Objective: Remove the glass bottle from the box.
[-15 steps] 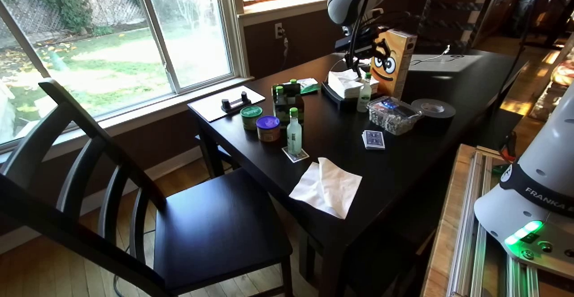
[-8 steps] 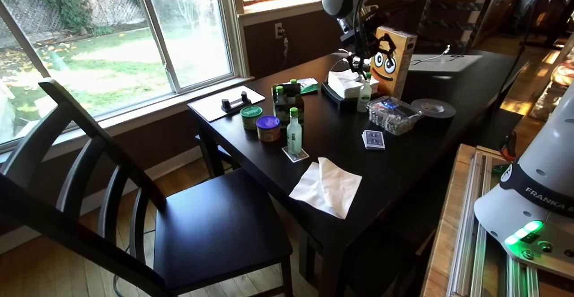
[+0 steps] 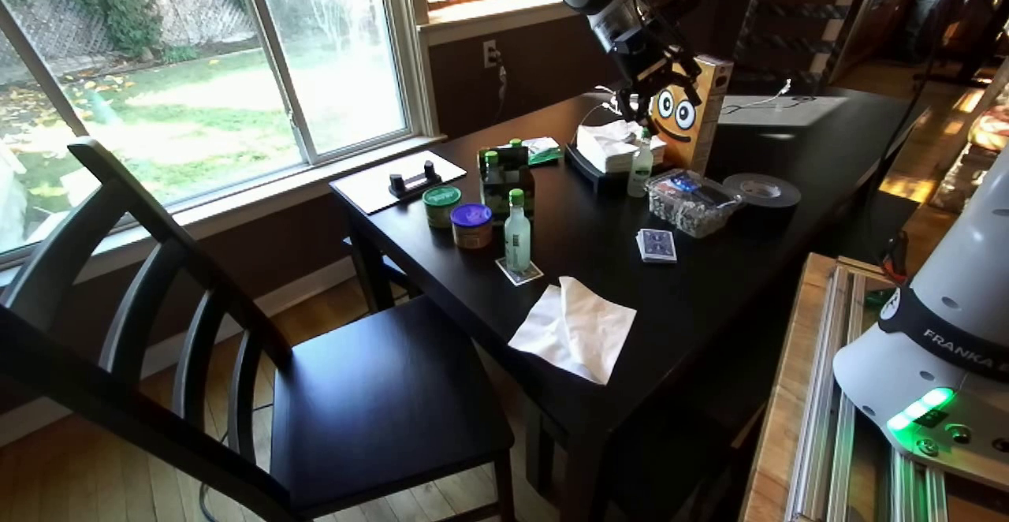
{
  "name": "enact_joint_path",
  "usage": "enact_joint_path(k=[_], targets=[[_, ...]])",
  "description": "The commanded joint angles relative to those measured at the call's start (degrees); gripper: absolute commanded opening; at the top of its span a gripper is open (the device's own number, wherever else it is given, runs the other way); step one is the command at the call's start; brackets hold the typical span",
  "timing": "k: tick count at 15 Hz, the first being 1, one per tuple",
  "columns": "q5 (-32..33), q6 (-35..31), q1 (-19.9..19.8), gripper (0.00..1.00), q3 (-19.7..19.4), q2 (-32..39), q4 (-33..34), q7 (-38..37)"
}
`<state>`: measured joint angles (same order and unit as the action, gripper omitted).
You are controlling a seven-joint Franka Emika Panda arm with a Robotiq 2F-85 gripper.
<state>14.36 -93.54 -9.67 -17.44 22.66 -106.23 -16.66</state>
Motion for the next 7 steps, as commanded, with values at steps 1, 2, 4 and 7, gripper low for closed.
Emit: enact_joint_path(k=[1,2,4,7], targets=[[-0.64,1.89,-2.00,1.00,2.59,-3.30,-1.15,10.58],[-0.82,2.07,-2.36,1.00,2.96,-3.66,-1.15,13.52],[0.07,1.34,-1.96,1.00,2.74,-1.72,0.13,11.07],[-0.03,1.68,-2.59,1.00,3.24,-2.47,0.09,14.76]])
